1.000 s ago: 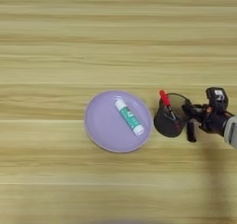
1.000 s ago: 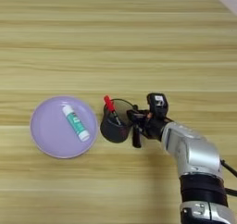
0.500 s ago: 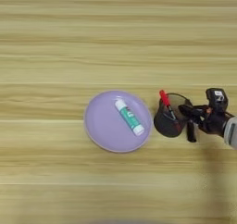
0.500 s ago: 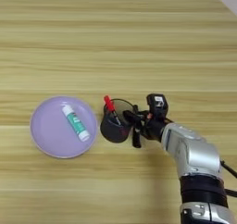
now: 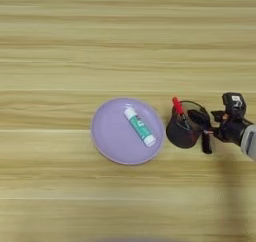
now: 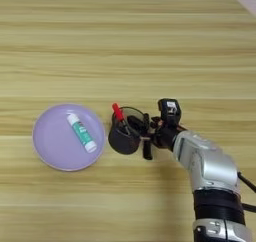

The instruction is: Move the objects on the table

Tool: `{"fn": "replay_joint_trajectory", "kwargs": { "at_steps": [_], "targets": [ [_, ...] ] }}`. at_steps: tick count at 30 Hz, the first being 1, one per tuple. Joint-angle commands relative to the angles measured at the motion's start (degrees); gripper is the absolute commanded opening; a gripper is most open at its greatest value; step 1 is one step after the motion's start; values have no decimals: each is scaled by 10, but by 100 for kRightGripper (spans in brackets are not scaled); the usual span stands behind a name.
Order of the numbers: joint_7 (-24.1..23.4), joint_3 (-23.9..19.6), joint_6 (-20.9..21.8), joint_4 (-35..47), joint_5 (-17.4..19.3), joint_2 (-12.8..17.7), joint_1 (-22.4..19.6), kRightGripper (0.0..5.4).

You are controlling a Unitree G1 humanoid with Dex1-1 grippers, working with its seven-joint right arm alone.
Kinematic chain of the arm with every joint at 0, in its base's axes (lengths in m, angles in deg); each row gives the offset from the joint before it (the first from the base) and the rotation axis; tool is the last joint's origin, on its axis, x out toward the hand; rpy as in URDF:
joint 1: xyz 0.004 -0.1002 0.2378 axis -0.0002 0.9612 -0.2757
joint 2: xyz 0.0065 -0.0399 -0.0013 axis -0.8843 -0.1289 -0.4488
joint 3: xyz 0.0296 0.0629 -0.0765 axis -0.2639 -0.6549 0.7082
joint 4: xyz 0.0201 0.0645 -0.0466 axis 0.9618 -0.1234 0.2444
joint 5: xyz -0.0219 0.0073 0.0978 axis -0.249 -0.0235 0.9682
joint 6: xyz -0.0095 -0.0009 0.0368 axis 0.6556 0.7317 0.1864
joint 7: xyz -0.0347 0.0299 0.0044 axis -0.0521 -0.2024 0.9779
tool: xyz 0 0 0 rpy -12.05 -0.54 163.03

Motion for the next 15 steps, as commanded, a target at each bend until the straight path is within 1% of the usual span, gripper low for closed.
{"fn": "replay_joint_trajectory", "kwargs": {
  "at_steps": [1, 4, 5, 6, 9, 15],
  "targets": [
    [-7, -12, 22, 35, 6, 19, -25, 471],
    [-8, -12, 23, 38, 5, 18, -24, 502],
    [-8, -12, 24, 39, 5, 18, -24, 502],
    [-8, -13, 24, 40, 5, 18, -24, 519],
    [-9, -14, 24, 42, 5, 19, -24, 536],
    [-9, -21, 23, 47, 6, 22, -25, 536]
  ]
}}
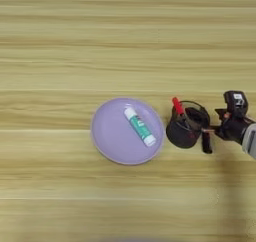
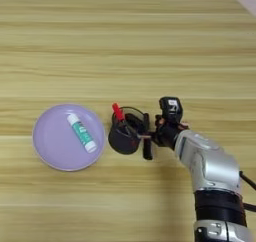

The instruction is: Move the objects on the table

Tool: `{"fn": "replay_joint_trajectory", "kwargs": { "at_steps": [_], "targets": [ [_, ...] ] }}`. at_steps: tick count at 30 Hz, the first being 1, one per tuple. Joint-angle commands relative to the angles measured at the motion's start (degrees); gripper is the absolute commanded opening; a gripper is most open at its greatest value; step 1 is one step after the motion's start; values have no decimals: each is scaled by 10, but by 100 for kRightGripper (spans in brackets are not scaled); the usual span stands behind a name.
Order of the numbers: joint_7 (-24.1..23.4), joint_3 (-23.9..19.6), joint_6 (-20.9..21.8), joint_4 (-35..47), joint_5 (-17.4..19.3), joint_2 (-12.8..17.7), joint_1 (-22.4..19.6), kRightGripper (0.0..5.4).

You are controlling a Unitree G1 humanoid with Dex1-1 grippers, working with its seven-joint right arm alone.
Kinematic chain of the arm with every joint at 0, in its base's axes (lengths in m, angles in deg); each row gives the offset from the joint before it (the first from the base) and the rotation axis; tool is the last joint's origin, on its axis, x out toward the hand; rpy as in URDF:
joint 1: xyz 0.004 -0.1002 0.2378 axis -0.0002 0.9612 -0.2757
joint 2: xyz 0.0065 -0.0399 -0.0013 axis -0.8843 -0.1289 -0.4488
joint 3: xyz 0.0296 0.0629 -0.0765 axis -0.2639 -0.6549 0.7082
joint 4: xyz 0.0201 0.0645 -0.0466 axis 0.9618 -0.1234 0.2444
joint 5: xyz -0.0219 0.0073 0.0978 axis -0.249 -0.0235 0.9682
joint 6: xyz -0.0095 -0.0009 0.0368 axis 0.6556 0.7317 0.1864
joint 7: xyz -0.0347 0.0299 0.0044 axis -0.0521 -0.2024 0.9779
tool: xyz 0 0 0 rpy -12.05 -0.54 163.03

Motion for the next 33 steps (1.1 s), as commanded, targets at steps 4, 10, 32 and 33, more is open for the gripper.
{"fn": "replay_joint_trajectory", "kwargs": {
  "at_steps": [4, 10, 32, 33],
  "targets": [
    [-8, -18, 22, 34, 7, 21, -29, 536],
    [-5, -23, 31, 37, 8, 21, -31, 536],
    [37, 53, 165, 140, -23, -2, 34, 536],
    [36, 57, 167, 137, -25, -3, 32, 536]
  ]
}}
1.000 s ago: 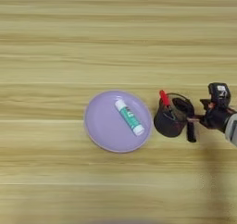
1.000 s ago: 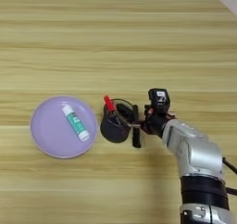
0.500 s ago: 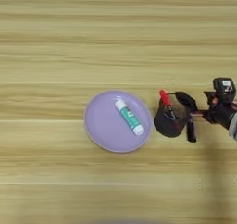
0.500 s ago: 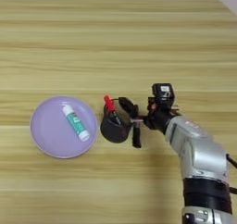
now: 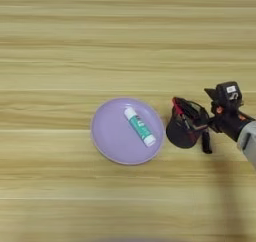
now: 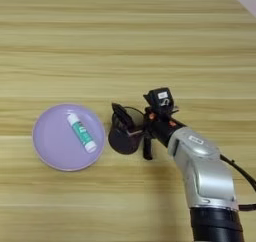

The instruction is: Move the objects on the table

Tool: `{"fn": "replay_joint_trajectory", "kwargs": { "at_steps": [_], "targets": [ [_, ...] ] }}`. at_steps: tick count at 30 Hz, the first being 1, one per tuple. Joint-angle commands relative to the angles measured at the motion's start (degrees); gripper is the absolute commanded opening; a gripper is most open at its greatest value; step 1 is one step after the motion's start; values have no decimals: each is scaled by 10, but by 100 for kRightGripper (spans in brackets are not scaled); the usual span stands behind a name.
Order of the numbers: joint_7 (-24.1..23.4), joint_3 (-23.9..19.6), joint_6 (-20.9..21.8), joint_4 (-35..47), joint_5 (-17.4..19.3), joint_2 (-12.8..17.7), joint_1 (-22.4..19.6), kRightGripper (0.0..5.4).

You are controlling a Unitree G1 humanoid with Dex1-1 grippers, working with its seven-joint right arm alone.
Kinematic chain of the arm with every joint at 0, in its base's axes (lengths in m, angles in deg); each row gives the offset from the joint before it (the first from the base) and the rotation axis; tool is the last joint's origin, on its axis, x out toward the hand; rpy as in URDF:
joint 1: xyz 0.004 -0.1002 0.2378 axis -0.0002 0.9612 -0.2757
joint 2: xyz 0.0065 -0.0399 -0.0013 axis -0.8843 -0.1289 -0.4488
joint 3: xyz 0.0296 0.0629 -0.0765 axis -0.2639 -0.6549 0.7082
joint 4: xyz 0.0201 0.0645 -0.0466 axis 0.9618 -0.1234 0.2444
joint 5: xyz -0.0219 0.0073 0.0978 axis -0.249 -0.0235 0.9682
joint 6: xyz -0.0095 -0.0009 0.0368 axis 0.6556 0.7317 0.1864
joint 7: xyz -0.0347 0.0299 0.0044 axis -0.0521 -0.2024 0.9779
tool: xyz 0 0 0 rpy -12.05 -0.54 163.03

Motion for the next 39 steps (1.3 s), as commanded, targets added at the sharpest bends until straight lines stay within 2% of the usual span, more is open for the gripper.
{"fn": "replay_joint_trajectory", "kwargs": {
  "at_steps": [1, 8, 16, 31, 39],
  "targets": [
    [-8, 11, 30, 15, -12, 12, -33, 536],
    [-14, 24, 37, -13, -22, 8, -48, 476],
    [-13, 38, 48, -54, -34, 7, -77, 369],
    [-10, 51, 58, -103, -40, 1, -95, 215],
    [-10, 55, 62, -129, -43, -4, -102, 293]
  ]
}}
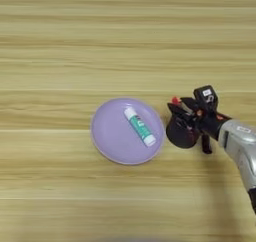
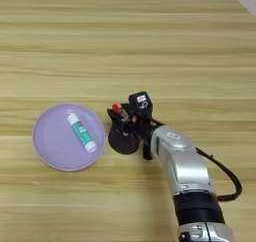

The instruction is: Move the objects on the table

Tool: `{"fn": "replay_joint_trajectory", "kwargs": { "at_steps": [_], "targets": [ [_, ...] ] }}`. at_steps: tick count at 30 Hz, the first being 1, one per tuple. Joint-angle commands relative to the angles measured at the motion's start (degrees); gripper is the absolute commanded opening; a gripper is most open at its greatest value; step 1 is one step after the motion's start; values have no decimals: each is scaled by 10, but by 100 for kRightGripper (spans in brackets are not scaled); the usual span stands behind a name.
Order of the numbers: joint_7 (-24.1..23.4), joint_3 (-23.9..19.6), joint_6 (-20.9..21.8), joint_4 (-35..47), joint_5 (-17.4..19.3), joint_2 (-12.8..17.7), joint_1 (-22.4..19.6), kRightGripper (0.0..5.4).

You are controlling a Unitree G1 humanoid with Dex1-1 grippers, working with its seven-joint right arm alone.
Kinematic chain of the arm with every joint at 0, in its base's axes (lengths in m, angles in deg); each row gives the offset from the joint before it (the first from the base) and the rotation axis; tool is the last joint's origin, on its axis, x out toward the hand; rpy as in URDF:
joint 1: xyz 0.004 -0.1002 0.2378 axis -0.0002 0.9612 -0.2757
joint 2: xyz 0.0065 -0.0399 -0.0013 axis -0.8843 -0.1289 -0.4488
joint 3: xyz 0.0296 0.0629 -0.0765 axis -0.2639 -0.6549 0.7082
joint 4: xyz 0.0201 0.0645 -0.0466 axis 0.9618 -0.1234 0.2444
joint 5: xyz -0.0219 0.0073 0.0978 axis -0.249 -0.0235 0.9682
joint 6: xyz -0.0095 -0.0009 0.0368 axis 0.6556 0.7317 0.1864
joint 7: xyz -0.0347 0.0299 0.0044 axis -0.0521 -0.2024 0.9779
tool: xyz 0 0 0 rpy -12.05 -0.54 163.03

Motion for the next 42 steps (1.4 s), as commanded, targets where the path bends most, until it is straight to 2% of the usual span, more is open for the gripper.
{"fn": "replay_joint_trajectory", "kwargs": {
  "at_steps": [1, 7, 26, 29, 35, 42],
  "targets": [
    [-7, -4, 26, 7, -4, 9, -44, 309],
    [-7, -5, 29, -2, -4, 9, -47, 380],
    [-7, -7, 32, -4, -3, 9, -49, 184],
    [-7, -8, 33, -4, -3, 9, -49, 166],
    [-8, -8, 32, 0, -3, 9, -49, 93],
    [-8, -10, 30, 8, -2, 9, -48, 77]
  ]
}}
